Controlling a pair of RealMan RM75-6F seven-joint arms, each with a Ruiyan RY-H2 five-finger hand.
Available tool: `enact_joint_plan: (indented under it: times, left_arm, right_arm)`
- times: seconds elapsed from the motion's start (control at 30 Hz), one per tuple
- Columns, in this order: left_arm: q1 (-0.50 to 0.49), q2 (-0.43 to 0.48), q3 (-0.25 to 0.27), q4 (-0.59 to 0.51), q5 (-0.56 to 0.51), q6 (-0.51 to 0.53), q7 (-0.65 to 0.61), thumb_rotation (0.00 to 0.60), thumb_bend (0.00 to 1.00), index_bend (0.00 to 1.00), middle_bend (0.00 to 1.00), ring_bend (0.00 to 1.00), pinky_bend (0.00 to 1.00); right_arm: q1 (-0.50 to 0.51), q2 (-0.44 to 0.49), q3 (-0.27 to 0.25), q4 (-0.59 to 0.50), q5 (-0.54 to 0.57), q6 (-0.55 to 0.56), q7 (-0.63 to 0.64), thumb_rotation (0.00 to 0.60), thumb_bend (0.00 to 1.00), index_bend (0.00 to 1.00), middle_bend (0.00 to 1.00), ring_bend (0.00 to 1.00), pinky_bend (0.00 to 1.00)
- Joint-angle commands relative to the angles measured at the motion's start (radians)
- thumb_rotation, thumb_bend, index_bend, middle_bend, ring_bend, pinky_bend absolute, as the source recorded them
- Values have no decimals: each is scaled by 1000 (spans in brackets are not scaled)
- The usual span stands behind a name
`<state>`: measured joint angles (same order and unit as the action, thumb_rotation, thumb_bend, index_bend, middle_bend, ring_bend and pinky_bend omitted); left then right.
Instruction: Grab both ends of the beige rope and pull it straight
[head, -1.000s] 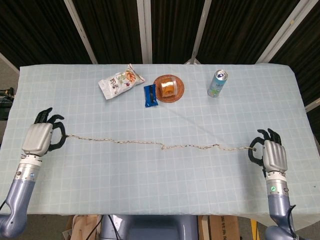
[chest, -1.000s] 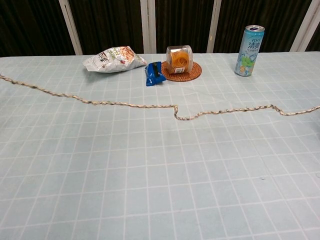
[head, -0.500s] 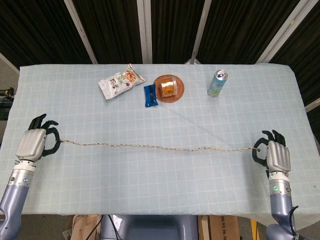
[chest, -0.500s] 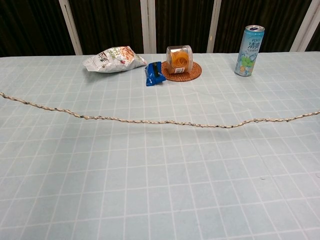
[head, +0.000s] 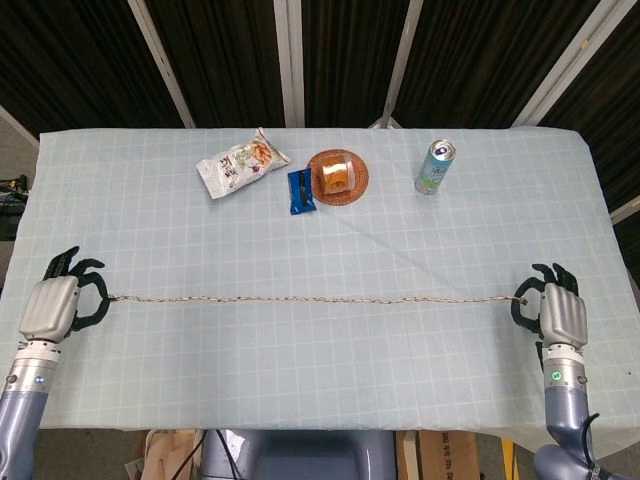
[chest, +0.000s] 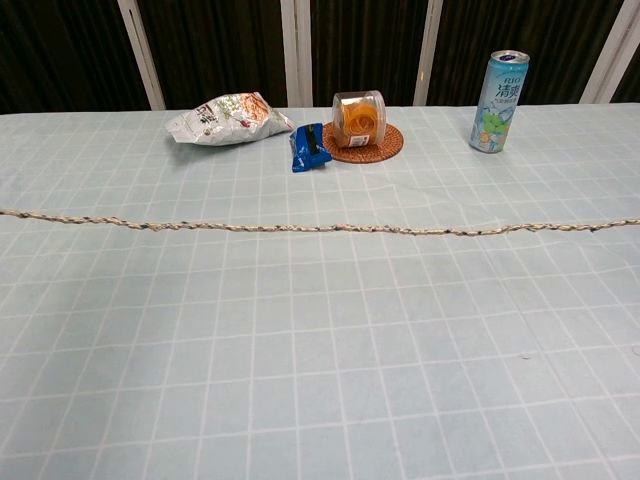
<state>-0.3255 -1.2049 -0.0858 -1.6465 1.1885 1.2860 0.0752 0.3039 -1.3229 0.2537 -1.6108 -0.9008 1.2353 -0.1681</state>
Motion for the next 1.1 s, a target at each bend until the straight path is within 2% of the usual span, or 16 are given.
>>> enact_joint_plan:
  times: [0.03,0.7,0.83,0.93,1.1]
  left_arm:
    - [6,-9,6,14,6,-9,-5,600,555,652,257,31,2]
    - [11,-62,21,69,26,-57,49,600,554,652,255,31,2]
    - [13,-61,20,67,20,-62,59,600,546,616,232,30,0]
    - [13,-55,20,61,9,-72,72,600,515,549,198,25,0]
    - [13,-37,19,43,-10,-87,96,600,396,403,116,1,0]
  right_arm:
    - [0,-5,-3,7,1,-3,-3,600,484,615,208,0,0]
    - [3,-27,-29,52,8,-34,-37,600,484,616,208,0,0]
    - [6,-28,-40,57,6,-41,-58,600,484,589,208,0,0]
    - [9,-25,-48,58,11,-51,-80,600,484,436,186,0,0]
    - [12,-16,-50,47,23,-66,-90,600,484,92,27,0,0]
